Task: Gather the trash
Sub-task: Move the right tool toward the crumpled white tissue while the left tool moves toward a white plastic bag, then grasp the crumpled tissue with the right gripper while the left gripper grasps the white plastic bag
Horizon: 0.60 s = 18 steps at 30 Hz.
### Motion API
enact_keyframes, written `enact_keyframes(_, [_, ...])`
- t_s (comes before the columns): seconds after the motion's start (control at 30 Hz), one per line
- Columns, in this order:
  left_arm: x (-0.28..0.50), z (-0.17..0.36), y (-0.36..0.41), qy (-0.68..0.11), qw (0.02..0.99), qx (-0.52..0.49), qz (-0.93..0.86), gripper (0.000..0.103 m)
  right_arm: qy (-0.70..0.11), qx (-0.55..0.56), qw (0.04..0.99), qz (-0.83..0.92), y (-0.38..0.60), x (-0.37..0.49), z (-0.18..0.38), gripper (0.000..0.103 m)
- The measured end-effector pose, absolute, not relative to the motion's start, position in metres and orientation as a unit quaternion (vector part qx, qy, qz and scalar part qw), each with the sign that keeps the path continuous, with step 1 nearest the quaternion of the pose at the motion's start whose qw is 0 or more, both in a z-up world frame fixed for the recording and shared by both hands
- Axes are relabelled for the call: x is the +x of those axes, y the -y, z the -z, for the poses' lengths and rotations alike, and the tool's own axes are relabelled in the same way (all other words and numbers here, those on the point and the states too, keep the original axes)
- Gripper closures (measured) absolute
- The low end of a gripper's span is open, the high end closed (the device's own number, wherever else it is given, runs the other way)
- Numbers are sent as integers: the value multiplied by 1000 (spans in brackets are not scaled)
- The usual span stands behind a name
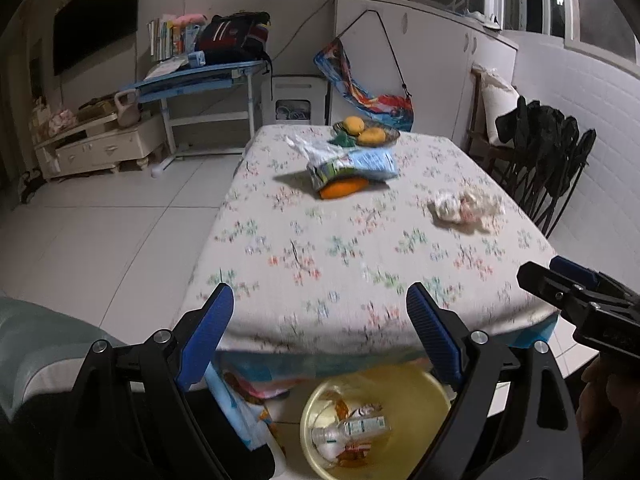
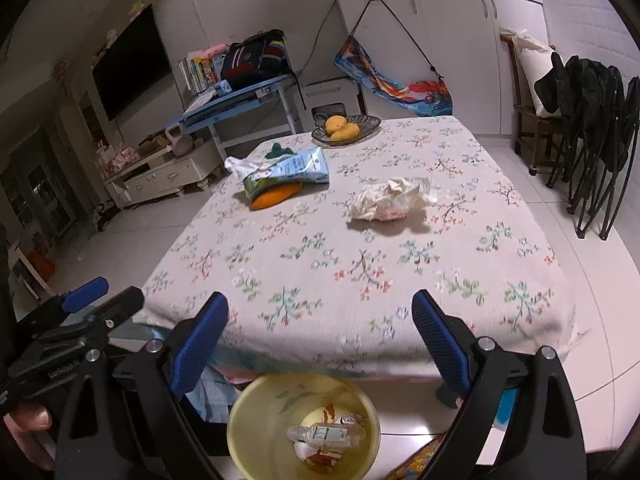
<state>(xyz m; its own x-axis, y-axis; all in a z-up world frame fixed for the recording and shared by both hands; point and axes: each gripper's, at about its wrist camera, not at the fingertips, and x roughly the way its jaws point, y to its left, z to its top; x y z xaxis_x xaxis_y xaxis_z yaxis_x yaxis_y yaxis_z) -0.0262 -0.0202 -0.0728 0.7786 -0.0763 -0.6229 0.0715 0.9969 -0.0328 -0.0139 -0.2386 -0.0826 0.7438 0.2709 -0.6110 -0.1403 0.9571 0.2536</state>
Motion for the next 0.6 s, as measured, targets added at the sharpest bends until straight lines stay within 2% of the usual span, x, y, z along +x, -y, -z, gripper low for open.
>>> enact_keyframes(0.33, [28,51,8,-321,946,-2,46,18,-354,88,926,-93,259,41,75,14])
enact_keyframes(0.6, [106,51,0,-341,938,-16,56,18,-383,87,916,-88,271,96,81,14])
